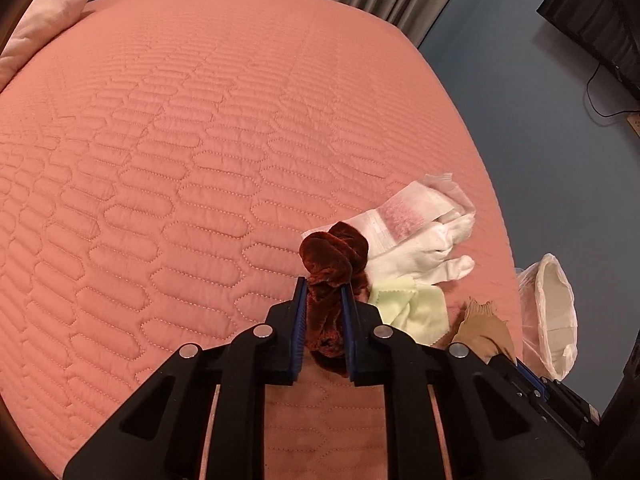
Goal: Collect trash
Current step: 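Grasp the dark red velvet scrunchie with the left tool while the right tool grasps the tan stocking, then carry the red scrunchie and tan stocking over the bin and open both tools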
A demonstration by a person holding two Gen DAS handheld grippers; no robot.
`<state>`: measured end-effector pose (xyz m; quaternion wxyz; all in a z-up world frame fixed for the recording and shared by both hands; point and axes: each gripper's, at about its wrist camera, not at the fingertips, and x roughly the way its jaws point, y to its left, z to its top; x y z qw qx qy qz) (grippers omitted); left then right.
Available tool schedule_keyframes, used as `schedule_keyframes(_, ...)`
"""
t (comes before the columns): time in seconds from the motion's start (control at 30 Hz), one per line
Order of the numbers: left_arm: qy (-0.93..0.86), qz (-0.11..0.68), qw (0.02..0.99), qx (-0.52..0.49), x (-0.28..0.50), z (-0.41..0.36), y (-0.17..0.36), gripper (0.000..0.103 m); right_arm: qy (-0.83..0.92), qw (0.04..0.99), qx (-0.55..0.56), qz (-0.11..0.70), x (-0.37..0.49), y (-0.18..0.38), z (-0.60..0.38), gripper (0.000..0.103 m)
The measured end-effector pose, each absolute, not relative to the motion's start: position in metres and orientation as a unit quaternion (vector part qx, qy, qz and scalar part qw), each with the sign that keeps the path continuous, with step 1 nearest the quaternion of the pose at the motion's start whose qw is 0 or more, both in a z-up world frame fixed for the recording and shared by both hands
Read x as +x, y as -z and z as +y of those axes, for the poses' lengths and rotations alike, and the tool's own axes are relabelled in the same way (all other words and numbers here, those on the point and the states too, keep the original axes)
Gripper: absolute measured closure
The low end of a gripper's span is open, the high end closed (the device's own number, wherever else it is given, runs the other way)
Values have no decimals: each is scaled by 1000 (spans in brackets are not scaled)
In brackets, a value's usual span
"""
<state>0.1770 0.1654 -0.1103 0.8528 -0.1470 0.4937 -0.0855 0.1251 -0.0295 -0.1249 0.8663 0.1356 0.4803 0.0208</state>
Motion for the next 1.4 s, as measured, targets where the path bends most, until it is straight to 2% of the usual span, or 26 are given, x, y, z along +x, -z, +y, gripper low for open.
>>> schedule_keyframes(0.43,127,404,900,-101,158,130,3,88,-17,911,152,384,95,27,-78,99)
schedule_keyframes(0.67,166,353,918,-66,144,79,-51,88,-8,936,151,317,74,-35,-111,98)
schedule_keyframes(1.0,214,322,922,-15,126,12,-78,88,27,955,151,254,41,-87,-170,98)
schedule_keyframes(1.4,264,308,914,32,102,-53,-91,88,79,957,165,225,4,-95,-231,98)
